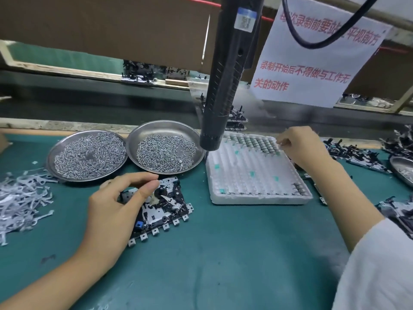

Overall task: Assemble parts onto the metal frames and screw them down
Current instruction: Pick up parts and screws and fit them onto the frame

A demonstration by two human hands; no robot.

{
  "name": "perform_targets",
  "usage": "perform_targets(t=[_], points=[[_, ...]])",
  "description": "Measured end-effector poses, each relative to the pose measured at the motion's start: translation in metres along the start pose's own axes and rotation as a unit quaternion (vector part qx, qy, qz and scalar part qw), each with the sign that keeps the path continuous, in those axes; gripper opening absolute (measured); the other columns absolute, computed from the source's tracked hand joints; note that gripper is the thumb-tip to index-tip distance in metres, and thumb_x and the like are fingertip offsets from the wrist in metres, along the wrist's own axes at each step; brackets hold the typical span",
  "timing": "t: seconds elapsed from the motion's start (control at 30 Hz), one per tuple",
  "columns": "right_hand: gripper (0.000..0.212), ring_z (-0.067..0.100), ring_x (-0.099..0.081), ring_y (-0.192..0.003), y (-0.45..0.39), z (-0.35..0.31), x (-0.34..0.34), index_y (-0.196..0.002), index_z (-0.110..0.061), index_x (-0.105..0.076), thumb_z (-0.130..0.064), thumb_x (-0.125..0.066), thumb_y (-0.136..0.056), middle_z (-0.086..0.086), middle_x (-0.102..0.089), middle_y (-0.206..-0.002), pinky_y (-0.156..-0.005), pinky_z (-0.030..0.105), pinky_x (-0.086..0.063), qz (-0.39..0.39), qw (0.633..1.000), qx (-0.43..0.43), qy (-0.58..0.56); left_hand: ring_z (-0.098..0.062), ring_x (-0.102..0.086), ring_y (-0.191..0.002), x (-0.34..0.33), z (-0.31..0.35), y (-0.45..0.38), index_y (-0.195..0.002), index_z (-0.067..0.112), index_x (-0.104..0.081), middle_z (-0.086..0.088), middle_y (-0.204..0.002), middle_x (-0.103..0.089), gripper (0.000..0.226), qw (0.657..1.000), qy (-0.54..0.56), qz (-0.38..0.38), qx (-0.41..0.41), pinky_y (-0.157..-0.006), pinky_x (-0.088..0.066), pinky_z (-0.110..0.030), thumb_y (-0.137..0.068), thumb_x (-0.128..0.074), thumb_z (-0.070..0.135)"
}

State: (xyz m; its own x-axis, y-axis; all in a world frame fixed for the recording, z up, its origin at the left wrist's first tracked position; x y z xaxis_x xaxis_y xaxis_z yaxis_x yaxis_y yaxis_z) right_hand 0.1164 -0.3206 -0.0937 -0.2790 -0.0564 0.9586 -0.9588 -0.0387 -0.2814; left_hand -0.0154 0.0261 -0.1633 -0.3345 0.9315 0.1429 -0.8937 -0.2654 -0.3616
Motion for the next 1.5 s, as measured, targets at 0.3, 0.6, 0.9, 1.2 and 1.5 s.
perform_targets(t=[0.3,0.6,0.9,1.2,1.5], points=[[0.017,0.011,-0.066,-0.065,0.082,-0.143,-0.007,-0.079,-0.008,-0.065,0.008,-0.063,-0.084,0.005,-0.073,-0.081,-0.058,0.021,-0.052,-0.261,0.824,0.085,-0.496,-0.029,-0.063,-0.093,-0.003,0.002,0.001,-0.089,0.045,-0.07,0.016,-0.085,-0.071,0.022,1.0,0.016,-0.018,0.009,-0.089,-0.048,-0.047,-0.068,-0.069,0.039],[0.02,0.014,-0.072,-0.084,0.105,-0.185,-0.043,-0.093,-0.013,-0.073,0.003,-0.068,-0.082,0.005,-0.075,-0.087,-0.075,0.017,-0.053,-0.187,0.712,0.02,-0.677,-0.012,-0.063,-0.086,-0.003,0.013,0.002,-0.086,0.042,-0.069,0.021,-0.086,-0.069,0.014,0.998,-0.031,-0.03,-0.05,-0.087,-0.046,-0.046,-0.074,-0.066,0.036],[0.02,0.017,-0.071,-0.088,0.108,-0.183,-0.045,-0.095,-0.01,-0.075,-0.007,-0.076,-0.075,0.005,-0.075,-0.089,-0.08,0.022,-0.055,-0.163,0.713,0.001,-0.682,-0.014,-0.061,-0.086,-0.006,0.011,0.003,-0.089,0.041,-0.069,0.021,-0.082,-0.069,0.014,0.996,-0.045,-0.051,-0.056,-0.088,-0.044,-0.046,-0.075,-0.065,0.041],[0.019,0.013,-0.071,-0.082,0.109,-0.187,-0.043,-0.096,-0.013,-0.073,-0.005,-0.072,-0.079,0.005,-0.075,-0.09,-0.074,0.022,-0.055,-0.154,0.7,0.025,-0.697,-0.011,-0.057,-0.088,-0.008,0.011,0.002,-0.088,0.036,-0.07,0.019,-0.087,-0.068,0.013,0.994,-0.066,-0.058,-0.07,-0.087,-0.041,-0.029,-0.075,-0.066,0.04],[0.02,0.012,-0.056,-0.085,0.114,-0.19,-0.035,-0.094,-0.031,-0.074,-0.015,-0.072,-0.082,-0.021,-0.067,-0.079,-0.075,0.038,-0.052,-0.099,0.792,0.112,-0.592,-0.02,-0.054,-0.092,-0.002,0.025,0.006,-0.092,0.044,-0.059,0.014,-0.095,-0.056,0.024,0.988,-0.097,-0.027,-0.113,-0.089,-0.043,-0.049,-0.073,-0.072,0.04]])
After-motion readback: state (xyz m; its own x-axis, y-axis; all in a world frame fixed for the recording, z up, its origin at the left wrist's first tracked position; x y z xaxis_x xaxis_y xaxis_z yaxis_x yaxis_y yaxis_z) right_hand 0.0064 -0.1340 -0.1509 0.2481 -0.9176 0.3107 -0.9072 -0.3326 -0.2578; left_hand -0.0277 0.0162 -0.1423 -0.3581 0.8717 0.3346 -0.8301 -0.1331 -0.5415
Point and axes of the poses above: each hand's wrist, its own y-axis away from the middle knuckle, its own x-axis out of the back of the hand, z = x × y, the point moved 6 cm from there along -y, towards the middle knuckle
